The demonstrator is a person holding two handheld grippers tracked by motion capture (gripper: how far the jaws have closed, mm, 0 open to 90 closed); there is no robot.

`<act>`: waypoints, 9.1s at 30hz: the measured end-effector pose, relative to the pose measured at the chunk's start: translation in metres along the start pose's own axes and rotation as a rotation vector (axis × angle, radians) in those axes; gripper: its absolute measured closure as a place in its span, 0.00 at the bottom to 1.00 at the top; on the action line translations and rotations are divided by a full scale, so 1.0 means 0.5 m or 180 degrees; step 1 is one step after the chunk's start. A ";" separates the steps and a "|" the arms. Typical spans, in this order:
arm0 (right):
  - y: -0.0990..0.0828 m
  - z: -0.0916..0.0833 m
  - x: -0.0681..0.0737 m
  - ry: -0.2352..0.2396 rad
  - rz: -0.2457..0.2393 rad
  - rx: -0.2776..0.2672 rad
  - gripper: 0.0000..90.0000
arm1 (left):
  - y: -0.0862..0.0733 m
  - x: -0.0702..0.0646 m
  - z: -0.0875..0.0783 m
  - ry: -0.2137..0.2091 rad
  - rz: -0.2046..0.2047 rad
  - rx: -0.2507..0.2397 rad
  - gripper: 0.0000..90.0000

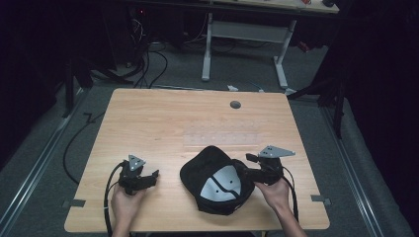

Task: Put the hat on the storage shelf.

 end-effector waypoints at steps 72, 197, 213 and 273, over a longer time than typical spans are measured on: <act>-0.025 0.006 -0.029 0.0069 0.0126 0.0174 0.87 | -0.001 -0.005 0.000 0.0005 -0.0020 0.0011 0.28; 0.086 0.012 0.039 0.0784 0.0311 0.0315 0.73 | 0.005 -0.307 -0.213 -0.1700 0.1416 -0.0177 0.81; 0.126 -0.039 -0.032 0.0382 0.0534 -0.0290 0.53 | 0.000 -0.296 -0.250 -0.1995 0.1350 0.0078 0.96; -0.136 0.052 -0.106 -0.0670 0.0115 0.0410 0.46 | 0.237 -0.287 -0.114 -0.1576 -0.0334 -0.0455 0.96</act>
Point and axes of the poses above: each handheld gripper's, and its own axes: z roughly forward along the jaws, y roughly out of its top, x roughly to its left, the point moved 8 cm from there along z, roughly forward along the jaws, and after that the axes turned 8 degrees about y, right-handed, at the moved point
